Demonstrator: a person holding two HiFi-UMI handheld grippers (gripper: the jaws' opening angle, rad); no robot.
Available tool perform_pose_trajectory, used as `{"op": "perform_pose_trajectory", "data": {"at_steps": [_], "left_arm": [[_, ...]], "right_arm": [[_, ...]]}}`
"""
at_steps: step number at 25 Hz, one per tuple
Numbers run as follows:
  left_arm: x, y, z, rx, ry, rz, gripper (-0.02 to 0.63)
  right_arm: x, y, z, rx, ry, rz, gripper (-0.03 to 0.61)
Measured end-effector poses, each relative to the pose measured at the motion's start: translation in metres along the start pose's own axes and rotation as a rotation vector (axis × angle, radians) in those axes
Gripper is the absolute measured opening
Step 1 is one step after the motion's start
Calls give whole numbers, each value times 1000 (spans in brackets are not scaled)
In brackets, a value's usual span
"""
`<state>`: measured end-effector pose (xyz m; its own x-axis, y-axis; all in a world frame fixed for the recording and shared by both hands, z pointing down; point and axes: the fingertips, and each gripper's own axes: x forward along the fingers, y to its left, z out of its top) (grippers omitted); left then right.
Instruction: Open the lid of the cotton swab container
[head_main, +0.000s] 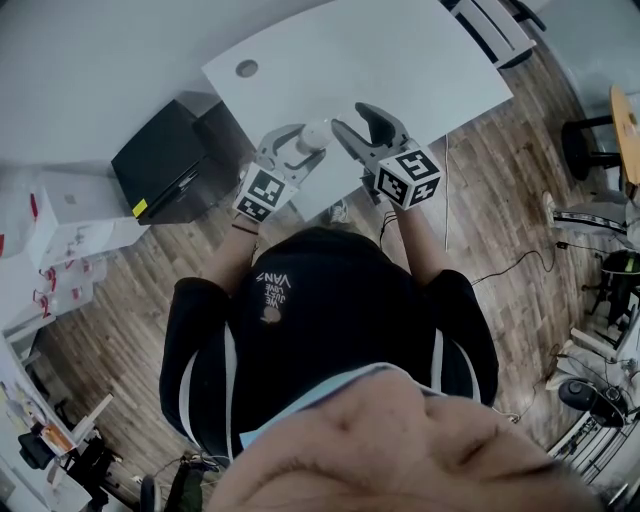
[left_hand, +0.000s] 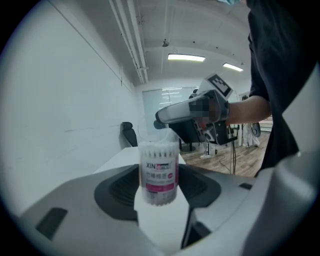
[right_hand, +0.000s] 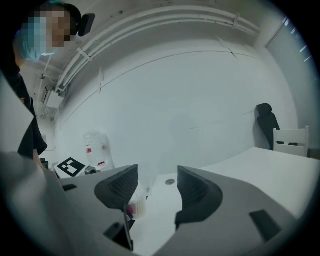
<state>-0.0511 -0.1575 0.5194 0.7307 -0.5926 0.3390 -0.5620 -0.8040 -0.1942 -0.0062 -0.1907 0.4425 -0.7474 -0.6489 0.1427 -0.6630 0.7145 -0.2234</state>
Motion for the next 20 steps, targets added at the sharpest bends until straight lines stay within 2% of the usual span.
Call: {"op": "perform_pose_trajectory", "data": {"at_steps": [12,20], "left_arm": [[1,-2,10,-8,-25,-11,252],[1,-2,12,-14,-29,-10,252]], "right_arm": [[-6,-34,-13,43,29,-104,252],[-4,-37,-17,51,33,-109,252]]}}
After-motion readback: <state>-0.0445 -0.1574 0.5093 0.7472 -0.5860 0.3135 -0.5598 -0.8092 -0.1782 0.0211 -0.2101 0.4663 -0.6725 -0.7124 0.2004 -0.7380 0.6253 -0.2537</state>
